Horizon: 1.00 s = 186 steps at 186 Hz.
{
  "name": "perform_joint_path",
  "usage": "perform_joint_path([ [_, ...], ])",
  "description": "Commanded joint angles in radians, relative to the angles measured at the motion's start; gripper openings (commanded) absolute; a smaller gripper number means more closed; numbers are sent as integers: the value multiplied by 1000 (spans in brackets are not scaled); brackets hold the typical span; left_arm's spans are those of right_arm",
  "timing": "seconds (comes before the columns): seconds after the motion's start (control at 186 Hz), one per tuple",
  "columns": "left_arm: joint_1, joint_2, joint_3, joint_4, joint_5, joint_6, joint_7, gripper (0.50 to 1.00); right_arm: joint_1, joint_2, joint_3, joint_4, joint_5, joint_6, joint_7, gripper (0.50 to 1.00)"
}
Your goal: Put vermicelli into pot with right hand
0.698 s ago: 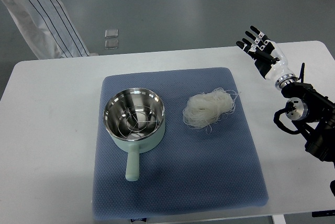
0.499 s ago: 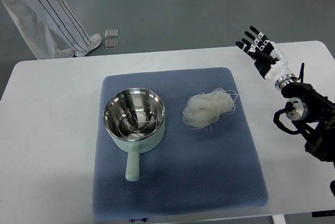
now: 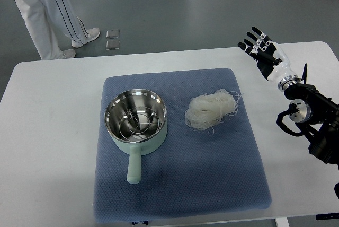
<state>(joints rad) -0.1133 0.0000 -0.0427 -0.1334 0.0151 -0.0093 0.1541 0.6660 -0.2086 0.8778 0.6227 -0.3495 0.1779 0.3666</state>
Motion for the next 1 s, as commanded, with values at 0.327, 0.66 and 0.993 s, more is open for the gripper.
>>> perform_joint_path([
  [0.327,-2,0,-2,0,0,0,-1,1000,9,-3,-8,14,-11,28,0,919],
  [0.66,-2,0,-3,2,0,0,-1,1000,115,-45,-180,15,-17,35,0,919],
  [0.993,-2,0,-3,2,-1,2,-2,1000,285,-120,-427,15,-126,133,6,919],
])
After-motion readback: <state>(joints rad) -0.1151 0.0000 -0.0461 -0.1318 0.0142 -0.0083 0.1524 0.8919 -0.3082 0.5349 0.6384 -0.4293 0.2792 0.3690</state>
